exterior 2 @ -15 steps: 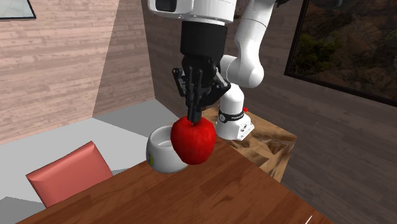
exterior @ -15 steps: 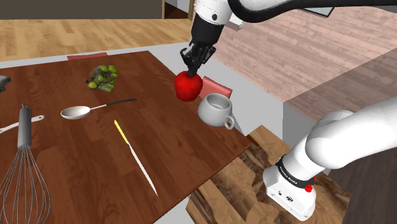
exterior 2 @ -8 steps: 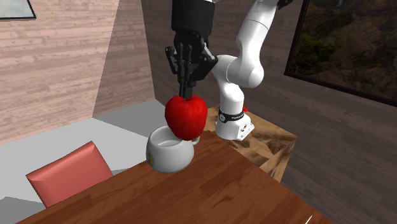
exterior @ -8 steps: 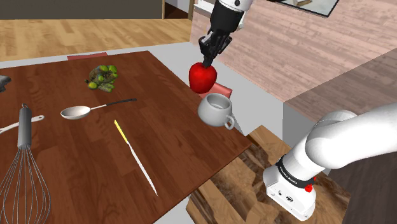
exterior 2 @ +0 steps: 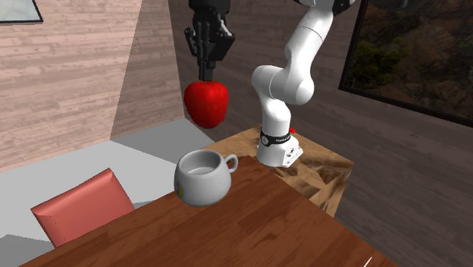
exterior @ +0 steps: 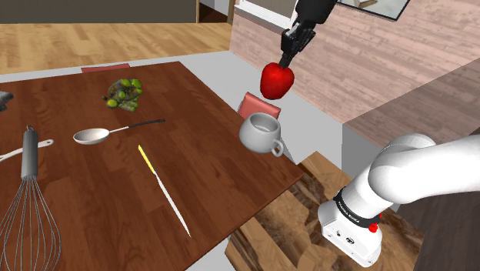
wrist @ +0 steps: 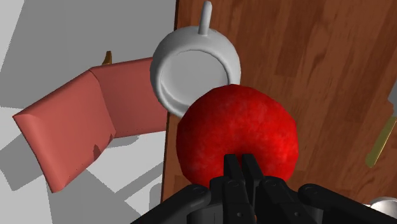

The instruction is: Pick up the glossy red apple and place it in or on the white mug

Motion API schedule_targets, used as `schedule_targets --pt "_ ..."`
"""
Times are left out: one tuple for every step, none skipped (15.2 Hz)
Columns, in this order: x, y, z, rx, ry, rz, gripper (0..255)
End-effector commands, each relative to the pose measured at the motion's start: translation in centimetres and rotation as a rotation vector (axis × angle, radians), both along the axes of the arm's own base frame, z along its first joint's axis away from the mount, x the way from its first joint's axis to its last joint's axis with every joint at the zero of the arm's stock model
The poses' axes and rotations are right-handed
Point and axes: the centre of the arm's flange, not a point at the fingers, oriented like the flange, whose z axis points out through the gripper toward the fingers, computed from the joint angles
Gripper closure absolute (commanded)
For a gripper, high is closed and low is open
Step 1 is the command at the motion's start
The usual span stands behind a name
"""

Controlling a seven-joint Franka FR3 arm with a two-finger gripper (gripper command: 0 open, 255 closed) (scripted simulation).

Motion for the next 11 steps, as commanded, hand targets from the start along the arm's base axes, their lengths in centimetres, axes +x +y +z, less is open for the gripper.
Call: schedule_targets --pt "-1.0 -2.6 0.9 0.0 0.001 0.001 255" --pt "-1.0 -2.6 0.4 0.0 0.001 0.001 255" --pt "-1.0 -2.6 -0.2 0.0 0.001 0.001 255" --pt "-1.0 -2.6 -0.7 0.0 0.001 0.001 255" --pt "-1.0 -2.6 -1.2 0.0 0.001 0.001 255" --pt "-1.0 -2.6 -1.7 0.0 0.001 0.001 255" --pt "-1.0 -2.6 -2.3 0.0 0.001 0.001 255" --pt "-1.0 -2.6 -2.8 0.0 0.001 0.001 255" --pt "-1.0 -2.6 -3.3 0.0 0.001 0.001 255" --pt "-1.0 -2.6 -3.9 0.0 0.001 0.001 255" --pt "-1.0 -2.6 -4.4 0.0 0.001 0.001 255"
